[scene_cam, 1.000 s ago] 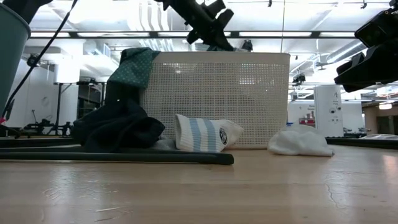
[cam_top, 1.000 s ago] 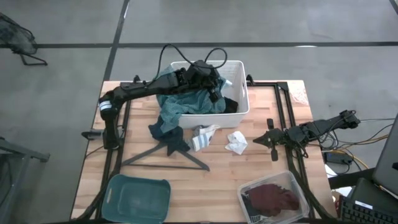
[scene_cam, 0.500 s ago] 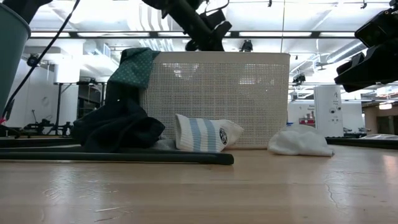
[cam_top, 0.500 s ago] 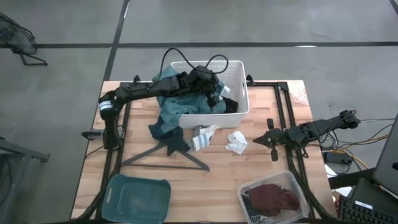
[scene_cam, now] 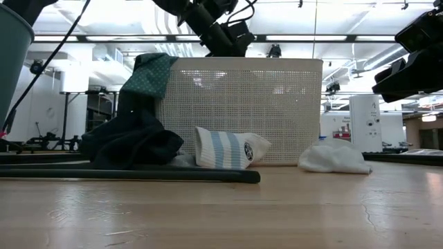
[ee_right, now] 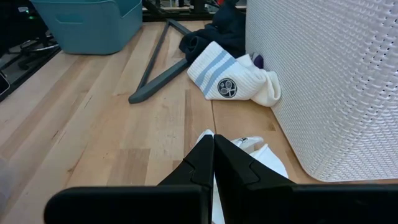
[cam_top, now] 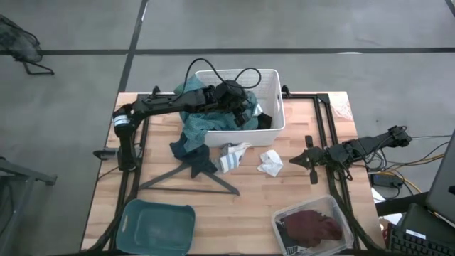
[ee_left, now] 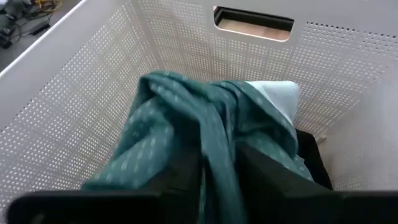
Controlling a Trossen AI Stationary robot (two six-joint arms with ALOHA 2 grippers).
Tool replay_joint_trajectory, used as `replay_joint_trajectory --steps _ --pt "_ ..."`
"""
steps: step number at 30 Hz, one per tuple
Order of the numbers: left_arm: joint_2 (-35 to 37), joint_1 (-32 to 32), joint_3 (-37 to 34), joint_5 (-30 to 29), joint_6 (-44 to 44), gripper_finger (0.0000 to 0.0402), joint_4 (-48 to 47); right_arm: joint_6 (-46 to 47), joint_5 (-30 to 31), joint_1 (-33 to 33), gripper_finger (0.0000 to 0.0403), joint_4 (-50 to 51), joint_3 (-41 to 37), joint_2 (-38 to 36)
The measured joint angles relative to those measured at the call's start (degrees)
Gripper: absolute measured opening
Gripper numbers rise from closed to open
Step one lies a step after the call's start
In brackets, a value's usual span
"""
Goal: Pick & Place Cloths
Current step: Put the blue polo into the white laundry bin
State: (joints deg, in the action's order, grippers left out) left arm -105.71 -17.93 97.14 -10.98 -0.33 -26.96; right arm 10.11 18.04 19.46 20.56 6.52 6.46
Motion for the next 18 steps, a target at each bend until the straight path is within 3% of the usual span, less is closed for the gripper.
replay_joint_trajectory --steps 10,18 --pt "0.77 0.00 0.00 -0.28 1.33 0.0240 0.35 0.00 0.02 0.00 0.0008 0.00 0.00 0.00" --pt "1.96 0.04 2.02 -0.42 1.27 0.0270 0.30 0.00 0.02 0.00 0.0008 0.00 0.00 -0.02"
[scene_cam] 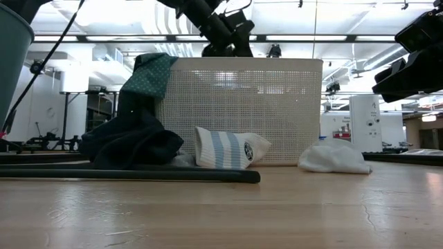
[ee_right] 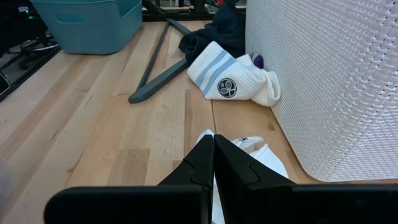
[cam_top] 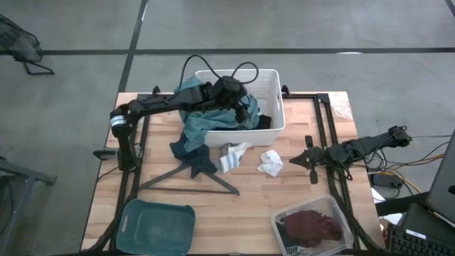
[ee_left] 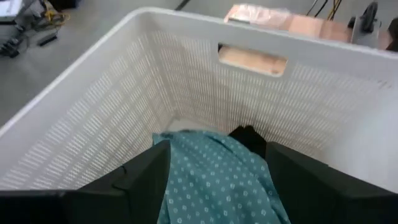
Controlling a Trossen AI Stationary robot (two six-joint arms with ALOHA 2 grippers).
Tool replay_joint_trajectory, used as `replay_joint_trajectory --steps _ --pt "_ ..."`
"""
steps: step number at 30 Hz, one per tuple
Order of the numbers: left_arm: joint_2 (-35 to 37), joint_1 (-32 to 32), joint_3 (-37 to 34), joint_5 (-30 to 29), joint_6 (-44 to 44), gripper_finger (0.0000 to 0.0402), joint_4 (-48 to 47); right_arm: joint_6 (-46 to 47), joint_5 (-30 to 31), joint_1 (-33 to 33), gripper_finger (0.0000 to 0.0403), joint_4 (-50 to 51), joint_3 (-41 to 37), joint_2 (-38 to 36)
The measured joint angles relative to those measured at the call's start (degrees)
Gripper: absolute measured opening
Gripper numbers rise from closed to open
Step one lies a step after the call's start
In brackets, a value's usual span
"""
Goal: Pick & Place Cloths
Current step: Put the blue polo into the white laundry bin
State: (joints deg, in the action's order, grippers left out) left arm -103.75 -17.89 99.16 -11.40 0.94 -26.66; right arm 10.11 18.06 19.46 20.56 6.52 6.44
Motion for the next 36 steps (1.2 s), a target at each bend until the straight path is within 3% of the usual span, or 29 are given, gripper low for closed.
replay_joint_trajectory --steps 23,36 --pt "10.49 0.11 0.13 0.00 -0.90 0.0268 -1.04 0.00 0.00 0.00 0.0008 -0.01 0.00 0.01" --pt "15.00 0.24 -0.25 0.20 0.80 0.0266 -18.85 0.00 0.00 0.02 0.0008 0.02 0.00 0.02"
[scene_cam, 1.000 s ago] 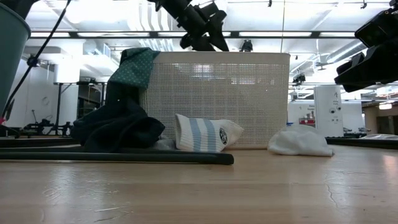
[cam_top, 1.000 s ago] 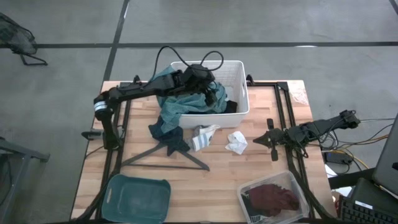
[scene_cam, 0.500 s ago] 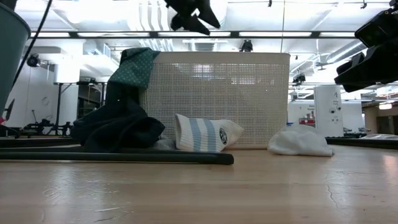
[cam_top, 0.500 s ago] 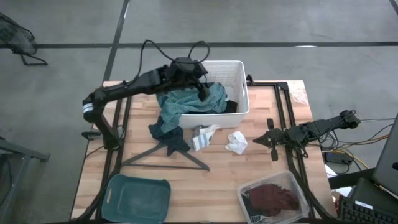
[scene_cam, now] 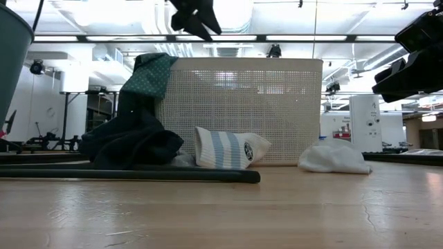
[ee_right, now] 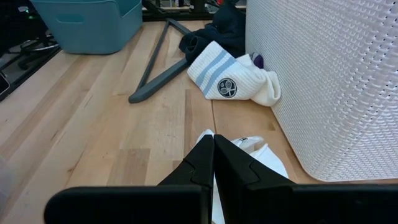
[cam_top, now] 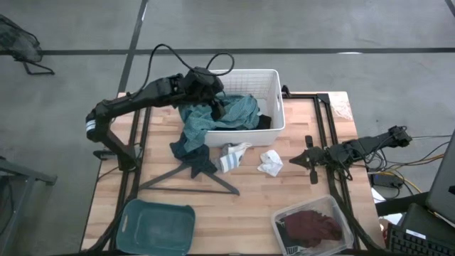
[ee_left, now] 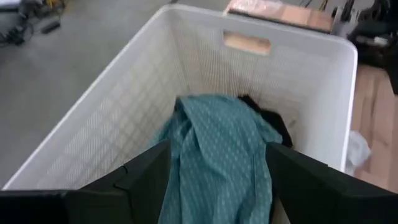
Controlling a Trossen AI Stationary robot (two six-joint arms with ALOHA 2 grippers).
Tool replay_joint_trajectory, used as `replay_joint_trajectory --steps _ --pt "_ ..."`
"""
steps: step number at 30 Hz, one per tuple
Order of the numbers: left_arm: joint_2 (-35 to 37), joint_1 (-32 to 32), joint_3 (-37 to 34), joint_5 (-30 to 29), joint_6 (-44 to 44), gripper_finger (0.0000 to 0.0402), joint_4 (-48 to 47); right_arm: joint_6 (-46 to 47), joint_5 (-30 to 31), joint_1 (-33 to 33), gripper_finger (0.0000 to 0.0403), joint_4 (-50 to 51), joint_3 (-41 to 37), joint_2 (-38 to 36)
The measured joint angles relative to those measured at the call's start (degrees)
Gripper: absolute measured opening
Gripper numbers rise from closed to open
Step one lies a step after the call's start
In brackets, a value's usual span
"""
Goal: Pick & Place Cloths
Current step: Put the blue polo into the white laundry bin
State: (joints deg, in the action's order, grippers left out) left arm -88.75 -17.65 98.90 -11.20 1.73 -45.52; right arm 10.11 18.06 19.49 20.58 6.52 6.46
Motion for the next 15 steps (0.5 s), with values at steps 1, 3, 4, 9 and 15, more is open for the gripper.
replay_joint_trajectory --steps 1,3,4,9,15 --pt "0.54 0.10 -0.26 0.00 0.37 0.0266 -0.79 0.00 0.00 -0.02 0.0008 -0.05 0.00 0.00" --pt "1.89 0.30 -1.74 0.00 0.84 0.0266 -0.80 0.00 -0.01 0.00 0.0008 0.00 0.00 0.00" --pt "2.74 0.40 -2.62 0.00 1.01 0.0266 -0.73 0.00 0.00 -0.02 0.0008 -0.05 0.00 0.00" --pt "8.18 0.75 -9.56 0.07 1.63 0.0266 4.71 0.00 0.00 -0.02 0.0008 -0.04 0.00 0.00" --pt "15.70 0.72 -19.42 1.30 1.56 0.0266 12.18 0.00 0.00 -0.02 0.0008 -0.04 0.00 0.00"
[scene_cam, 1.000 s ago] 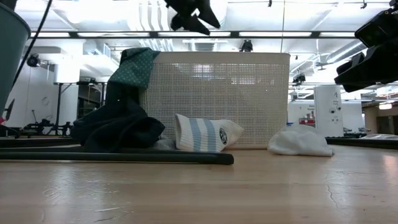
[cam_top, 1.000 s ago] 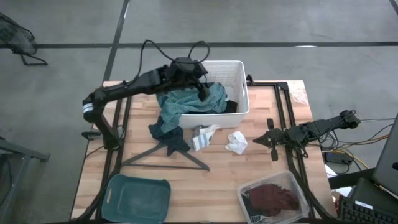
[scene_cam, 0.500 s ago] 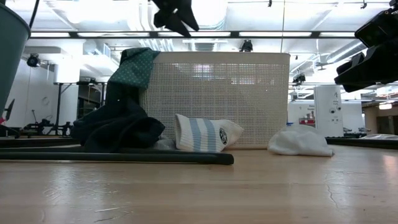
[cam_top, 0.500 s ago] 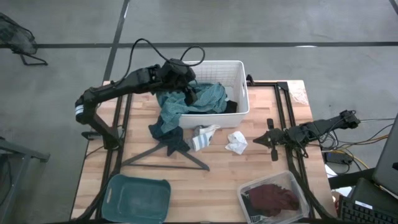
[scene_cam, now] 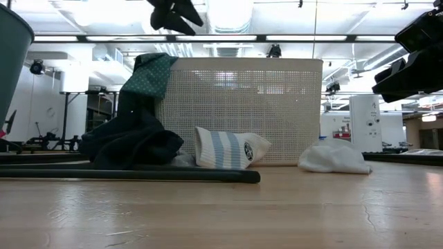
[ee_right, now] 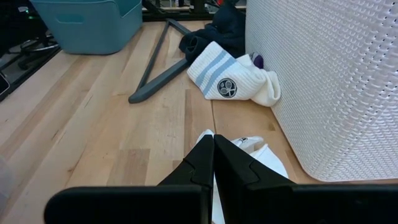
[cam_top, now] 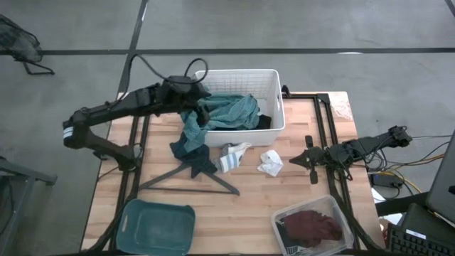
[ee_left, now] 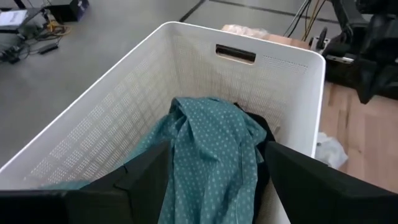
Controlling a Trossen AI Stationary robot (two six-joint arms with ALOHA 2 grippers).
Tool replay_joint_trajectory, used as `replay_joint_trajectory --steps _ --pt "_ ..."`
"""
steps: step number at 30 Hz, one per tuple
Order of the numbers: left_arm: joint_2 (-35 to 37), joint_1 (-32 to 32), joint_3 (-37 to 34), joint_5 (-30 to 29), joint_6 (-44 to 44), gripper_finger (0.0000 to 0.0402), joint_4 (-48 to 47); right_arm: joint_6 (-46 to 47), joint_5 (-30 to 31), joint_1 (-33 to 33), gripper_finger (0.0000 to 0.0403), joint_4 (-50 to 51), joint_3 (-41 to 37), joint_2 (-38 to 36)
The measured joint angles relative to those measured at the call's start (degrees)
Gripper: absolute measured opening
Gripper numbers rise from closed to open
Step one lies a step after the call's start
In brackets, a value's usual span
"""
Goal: Pick & Place Cloths
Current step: Put the blue polo into the white laundry bin
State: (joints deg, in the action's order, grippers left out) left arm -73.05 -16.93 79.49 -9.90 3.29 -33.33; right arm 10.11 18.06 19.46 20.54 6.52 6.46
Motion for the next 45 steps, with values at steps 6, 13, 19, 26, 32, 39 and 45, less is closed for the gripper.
replay_joint_trajectory --steps 6,13,19,26,32,39,45 --pt "6.68 0.00 -8.32 0.01 0.07 0.0266 2.46 0.00 0.00 0.00 0.0008 0.01 0.00 0.00" --pt "13.15 0.04 -16.58 0.01 1.47 0.0266 4.03 0.00 0.00 0.00 0.0008 0.00 0.00 0.00" --pt "17.81 0.11 -23.79 -0.04 1.97 0.0266 7.45 0.00 -0.01 0.00 0.0008 0.02 0.00 0.00" --pt "22.19 0.11 -30.52 -0.15 1.95 0.0266 12.71 0.00 -0.01 0.00 0.0008 0.00 0.00 0.00" --pt "25.28 0.11 -33.67 -0.19 1.95 0.0266 14.33 0.00 0.00 0.00 0.0008 0.00 0.00 0.00" --pt "27.79 0.11 -36.99 -0.21 2.69 0.0266 14.89 0.00 -0.01 0.00 0.0008 0.01 0.00 0.00" --pt "29.23 0.11 -39.74 -0.34 2.75 0.0266 16.68 0.00 -0.01 0.00 0.0008 0.00 0.00 0.00"
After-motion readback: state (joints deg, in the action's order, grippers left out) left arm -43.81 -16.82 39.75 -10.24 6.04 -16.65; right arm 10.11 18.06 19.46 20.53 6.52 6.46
